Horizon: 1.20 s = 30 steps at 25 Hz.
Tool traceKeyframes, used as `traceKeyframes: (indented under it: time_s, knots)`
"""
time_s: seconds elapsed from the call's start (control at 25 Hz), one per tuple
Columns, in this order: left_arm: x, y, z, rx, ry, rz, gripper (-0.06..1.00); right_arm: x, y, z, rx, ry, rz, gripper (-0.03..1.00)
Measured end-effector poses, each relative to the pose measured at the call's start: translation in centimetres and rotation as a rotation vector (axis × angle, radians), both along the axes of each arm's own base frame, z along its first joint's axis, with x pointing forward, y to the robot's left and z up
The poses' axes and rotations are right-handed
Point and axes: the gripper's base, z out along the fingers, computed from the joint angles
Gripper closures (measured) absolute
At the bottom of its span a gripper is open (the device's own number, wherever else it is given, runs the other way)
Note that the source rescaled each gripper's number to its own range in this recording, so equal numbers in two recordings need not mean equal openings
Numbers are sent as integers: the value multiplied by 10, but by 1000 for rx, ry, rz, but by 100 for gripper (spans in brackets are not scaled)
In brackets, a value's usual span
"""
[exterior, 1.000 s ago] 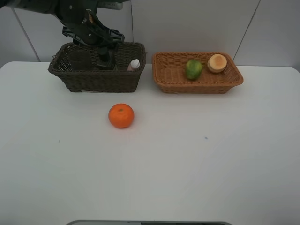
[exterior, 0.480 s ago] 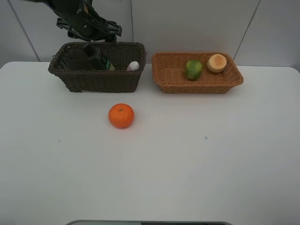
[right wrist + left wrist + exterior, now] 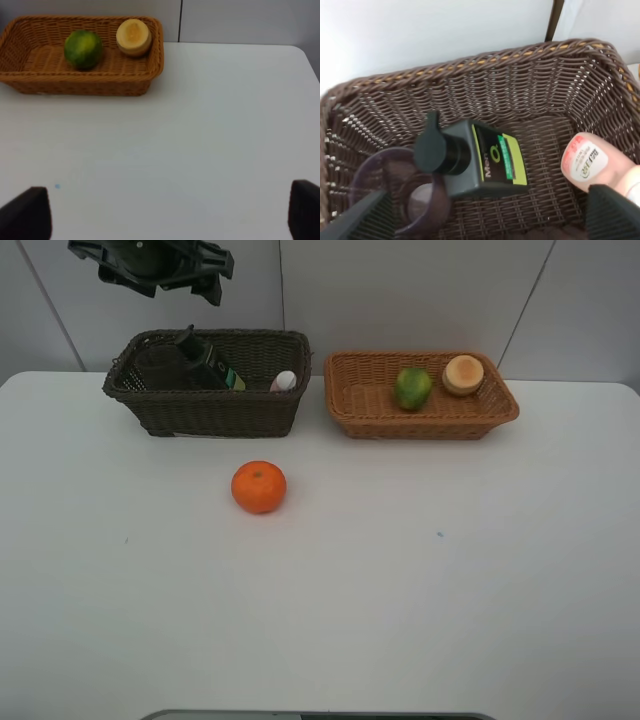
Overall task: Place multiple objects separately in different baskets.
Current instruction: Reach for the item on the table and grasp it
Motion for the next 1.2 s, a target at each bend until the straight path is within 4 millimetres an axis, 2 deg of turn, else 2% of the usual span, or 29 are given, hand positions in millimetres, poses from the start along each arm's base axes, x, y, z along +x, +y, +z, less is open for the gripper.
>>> traceKeyframes:
  time_s: [0.16,0.32,0.48,0.64,0.92,1.2]
  knots:
    - [-22,8,17,-7,-21,-5,-3,0,0,0,0,0,0,-3]
    - [-49,13,18,-19,18,-6,-3,0,0,0,0,0,0,-3]
    - [-79,5,15,5,97,-80,-3,0,0,0,0,0,0,-3]
    - [-99,-11,8,18,235,-164,-3,0,0,0,0,0,0,-3]
    - [-114,-32,-11,65,395,-205,-3,0,0,0,0,0,0,-3]
    - [-104,-51,-61,61,549,-76,-3,0,0,0,0,0,0,-3]
